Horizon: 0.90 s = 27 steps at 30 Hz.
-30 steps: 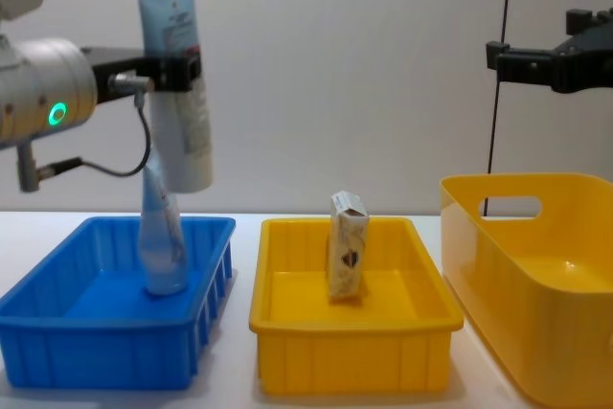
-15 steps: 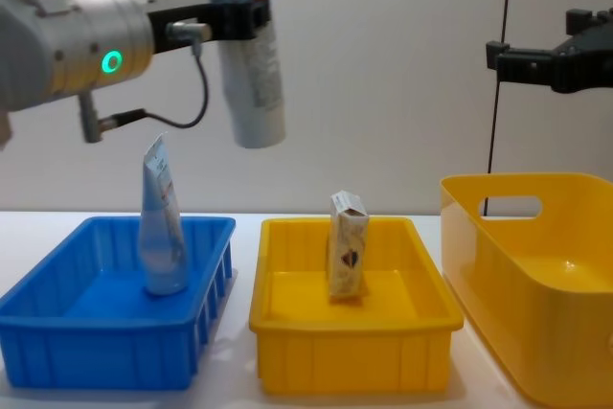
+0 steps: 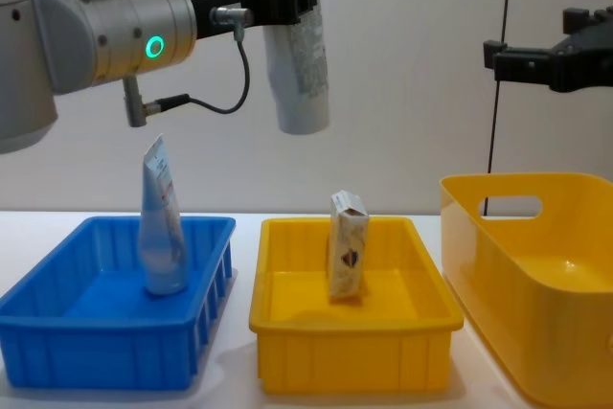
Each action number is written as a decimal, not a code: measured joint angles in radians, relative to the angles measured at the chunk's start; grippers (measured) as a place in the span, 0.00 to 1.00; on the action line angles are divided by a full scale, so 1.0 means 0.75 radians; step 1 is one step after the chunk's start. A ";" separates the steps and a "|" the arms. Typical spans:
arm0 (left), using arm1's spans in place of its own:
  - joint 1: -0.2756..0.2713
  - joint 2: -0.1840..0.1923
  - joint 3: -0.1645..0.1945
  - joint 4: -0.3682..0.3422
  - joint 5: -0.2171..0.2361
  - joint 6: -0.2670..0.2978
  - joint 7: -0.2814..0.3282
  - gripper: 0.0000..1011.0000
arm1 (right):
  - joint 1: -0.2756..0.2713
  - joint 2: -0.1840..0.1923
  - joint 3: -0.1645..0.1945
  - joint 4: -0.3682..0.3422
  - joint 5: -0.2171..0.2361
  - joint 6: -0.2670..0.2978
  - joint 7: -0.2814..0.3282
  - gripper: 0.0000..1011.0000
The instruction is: Bimanual collaborative sorting of washing and personal care products
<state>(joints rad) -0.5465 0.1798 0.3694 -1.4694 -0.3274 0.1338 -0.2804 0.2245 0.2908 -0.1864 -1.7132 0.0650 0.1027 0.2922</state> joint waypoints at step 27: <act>-0.031 -0.013 0.021 0.028 -0.007 -0.013 -0.031 0.24 | 0.161 0.051 -0.079 0.134 0.155 -0.027 0.263 0.99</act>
<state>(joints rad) -0.5696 0.1702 0.3853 -1.4488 -0.3326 0.1243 -0.3036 0.3455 0.3289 -0.2453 -1.6126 0.1811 0.0825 0.4898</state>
